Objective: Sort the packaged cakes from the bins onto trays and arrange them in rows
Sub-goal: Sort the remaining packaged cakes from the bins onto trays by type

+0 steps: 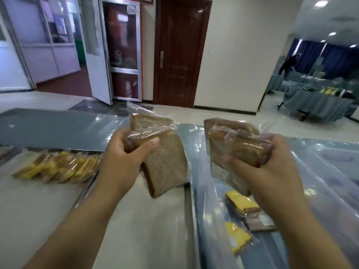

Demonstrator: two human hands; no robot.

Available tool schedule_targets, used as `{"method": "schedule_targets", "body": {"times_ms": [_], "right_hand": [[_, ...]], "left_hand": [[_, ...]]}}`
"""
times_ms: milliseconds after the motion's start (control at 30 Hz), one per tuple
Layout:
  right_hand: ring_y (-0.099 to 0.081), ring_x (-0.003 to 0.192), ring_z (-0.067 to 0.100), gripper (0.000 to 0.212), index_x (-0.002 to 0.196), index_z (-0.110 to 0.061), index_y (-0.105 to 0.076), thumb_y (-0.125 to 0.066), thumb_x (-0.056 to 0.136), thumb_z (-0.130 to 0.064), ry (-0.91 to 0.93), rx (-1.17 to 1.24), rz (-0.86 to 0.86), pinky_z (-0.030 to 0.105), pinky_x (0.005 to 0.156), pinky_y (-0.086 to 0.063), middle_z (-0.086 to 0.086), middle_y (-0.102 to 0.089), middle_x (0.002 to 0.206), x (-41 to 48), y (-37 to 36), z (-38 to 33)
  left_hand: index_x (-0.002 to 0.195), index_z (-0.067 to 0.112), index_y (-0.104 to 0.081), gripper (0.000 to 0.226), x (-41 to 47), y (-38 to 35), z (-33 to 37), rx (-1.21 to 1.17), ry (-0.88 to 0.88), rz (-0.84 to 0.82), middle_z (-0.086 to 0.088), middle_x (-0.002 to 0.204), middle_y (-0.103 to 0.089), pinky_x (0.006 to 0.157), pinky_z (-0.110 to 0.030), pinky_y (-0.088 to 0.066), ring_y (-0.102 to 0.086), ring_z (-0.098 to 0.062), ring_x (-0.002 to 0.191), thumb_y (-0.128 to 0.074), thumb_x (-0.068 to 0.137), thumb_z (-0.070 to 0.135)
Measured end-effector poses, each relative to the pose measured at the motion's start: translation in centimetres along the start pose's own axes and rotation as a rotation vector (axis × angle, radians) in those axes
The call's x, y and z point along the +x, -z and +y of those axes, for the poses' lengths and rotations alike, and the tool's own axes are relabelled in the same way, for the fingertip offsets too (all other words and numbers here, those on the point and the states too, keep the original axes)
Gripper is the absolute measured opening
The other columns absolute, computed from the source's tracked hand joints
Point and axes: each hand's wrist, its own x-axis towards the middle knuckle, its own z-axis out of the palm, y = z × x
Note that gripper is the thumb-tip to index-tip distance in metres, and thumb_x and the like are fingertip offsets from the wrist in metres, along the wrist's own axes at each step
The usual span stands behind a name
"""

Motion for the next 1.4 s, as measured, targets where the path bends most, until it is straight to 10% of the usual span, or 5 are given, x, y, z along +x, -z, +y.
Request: {"method": "schedule_targets", "body": {"times_ms": [267, 633, 1233, 1400], "right_hand": [[-0.067, 0.081, 0.010, 0.049, 0.097, -0.032, -0.051, -0.085, 0.062, -0.025, -0.171, -0.006, -0.117, 0.042, 0.073, -0.058, -0.008, -0.067, 0.090, -5.1, -14.0, 0.3], [-0.062, 0.082, 0.011, 0.052, 0.105, -0.025, -0.045, -0.075, 0.072, -0.053, -0.402, -0.361, -0.311, 0.037, 0.074, -0.056, -0.009, -0.061, 0.093, -4.1, -26.4, 8.3], [-0.057, 0.080, 0.012, 0.049, 0.121, -0.012, -0.045, -0.045, 0.094, -0.052, -0.598, -0.194, -0.362, 0.019, 0.050, -0.044, 0.000, -0.057, 0.103, 12.3, -35.6, 18.6], [-0.059, 0.102, 0.019, 0.058, 0.119, -0.022, -0.047, -0.072, 0.075, -0.050, -0.555, -0.244, -0.391, 0.043, 0.089, -0.053, 0.000, -0.053, 0.117, 11.8, -34.1, 20.9]], "left_hand": [[0.104, 0.024, -0.057, 0.041, 0.0, 13.2, -6.8, 0.143, 0.169, 0.077, 0.006, 0.099, -0.067, 0.079, -0.039, -0.056, -0.065, -0.014, 0.093, -0.080, 0.071, 0.033], [0.108, 0.021, -0.049, 0.048, 3.9, 16.3, -15.5, 0.358, 0.385, -0.024, 0.007, 0.100, -0.060, 0.069, -0.026, -0.048, -0.058, -0.008, 0.088, -0.076, 0.074, 0.041], [0.108, 0.026, -0.055, 0.024, 20.9, 9.2, -24.7, 0.518, 0.379, -0.323, 0.007, 0.115, -0.057, 0.079, -0.026, -0.051, -0.058, -0.008, 0.096, -0.064, 0.087, 0.035], [0.115, 0.036, -0.053, 0.038, 19.5, 9.7, -27.8, 0.429, 0.402, -0.369, 0.003, 0.127, -0.050, 0.072, -0.024, -0.056, -0.057, -0.015, 0.107, -0.068, 0.081, 0.042]]}}
